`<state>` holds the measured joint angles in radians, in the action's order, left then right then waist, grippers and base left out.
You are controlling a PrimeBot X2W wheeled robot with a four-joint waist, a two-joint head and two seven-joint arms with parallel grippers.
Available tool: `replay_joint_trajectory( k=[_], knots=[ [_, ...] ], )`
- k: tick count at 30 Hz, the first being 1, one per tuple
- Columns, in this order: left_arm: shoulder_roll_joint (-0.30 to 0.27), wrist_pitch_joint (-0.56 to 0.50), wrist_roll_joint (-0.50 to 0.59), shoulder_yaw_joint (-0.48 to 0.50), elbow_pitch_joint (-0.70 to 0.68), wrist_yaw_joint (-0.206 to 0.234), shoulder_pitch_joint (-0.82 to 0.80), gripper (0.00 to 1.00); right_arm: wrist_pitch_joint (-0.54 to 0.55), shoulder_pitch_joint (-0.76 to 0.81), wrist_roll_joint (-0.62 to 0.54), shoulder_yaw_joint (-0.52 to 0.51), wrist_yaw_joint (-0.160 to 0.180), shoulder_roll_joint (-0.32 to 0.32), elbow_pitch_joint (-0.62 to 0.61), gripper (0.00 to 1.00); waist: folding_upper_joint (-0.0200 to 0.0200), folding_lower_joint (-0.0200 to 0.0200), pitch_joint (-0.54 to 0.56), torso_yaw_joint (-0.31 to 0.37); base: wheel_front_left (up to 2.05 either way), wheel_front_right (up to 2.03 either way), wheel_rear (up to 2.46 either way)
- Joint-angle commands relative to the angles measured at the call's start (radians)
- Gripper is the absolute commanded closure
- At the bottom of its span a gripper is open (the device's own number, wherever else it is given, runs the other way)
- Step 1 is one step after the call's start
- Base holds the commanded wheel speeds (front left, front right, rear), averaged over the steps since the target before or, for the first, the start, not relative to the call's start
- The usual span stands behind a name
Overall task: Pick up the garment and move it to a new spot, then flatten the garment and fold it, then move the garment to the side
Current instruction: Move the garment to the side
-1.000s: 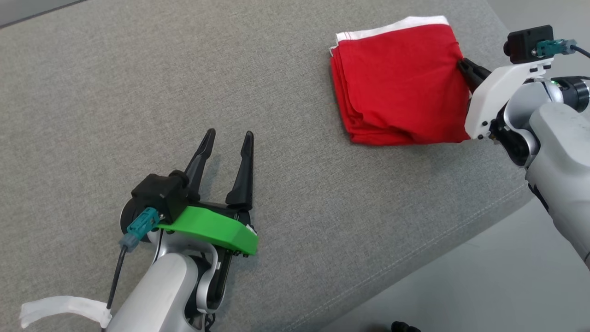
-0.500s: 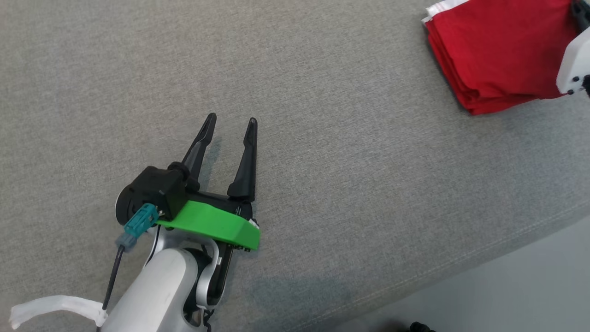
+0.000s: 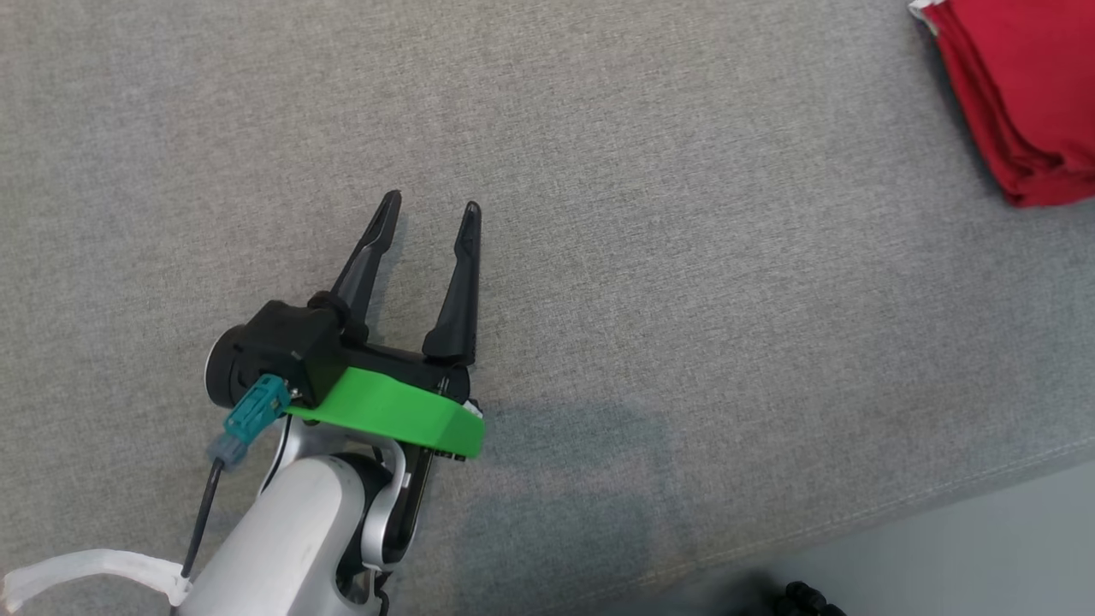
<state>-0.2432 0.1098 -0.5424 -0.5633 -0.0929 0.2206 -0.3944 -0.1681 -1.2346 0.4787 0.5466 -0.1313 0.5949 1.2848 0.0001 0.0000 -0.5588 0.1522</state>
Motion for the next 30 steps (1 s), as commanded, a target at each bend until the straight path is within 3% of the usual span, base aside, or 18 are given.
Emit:
replay_joint_trajectory(
  k=[1,5,15,21,30],
  knots=[
    [-0.009,-0.001,0.011,-0.002,-0.005,0.003,-0.017,0.0,0.026,0.035,-0.019,-0.022,0.001,0.015,0.005,0.0,-0.0001,0.0,-0.007,-0.008,0.0,0.0,0.0],
    [-0.007,-0.001,0.009,-0.004,-0.002,0.005,-0.017,0.0,0.058,0.064,-0.062,-0.103,0.001,0.021,0.003,0.0,-0.0001,0.0,0.003,-0.004,0.0,0.0,0.0],
    [0.001,0.027,-0.027,0.009,0.038,-0.006,0.007,0.0,-0.024,0.084,-0.176,-0.244,0.001,-0.044,0.004,0.0,-0.0001,0.0,0.093,0.017,0.0,0.0,0.0],
    [0.011,0.07,-0.068,0.047,0.105,-0.012,0.028,0.0,-0.076,0.087,-0.211,-0.239,0.001,-0.11,-0.02,0.0,-0.0001,0.0,0.209,0.018,0.0,0.0,0.0],
    [0.001,0.129,-0.126,0.138,0.216,-0.016,0.082,0.0,-0.097,0.184,-0.175,-0.19,0.001,-0.195,-0.169,0.0,-0.0001,0.0,0.394,0.0,0.0,0.0,0.0]
  ],
)
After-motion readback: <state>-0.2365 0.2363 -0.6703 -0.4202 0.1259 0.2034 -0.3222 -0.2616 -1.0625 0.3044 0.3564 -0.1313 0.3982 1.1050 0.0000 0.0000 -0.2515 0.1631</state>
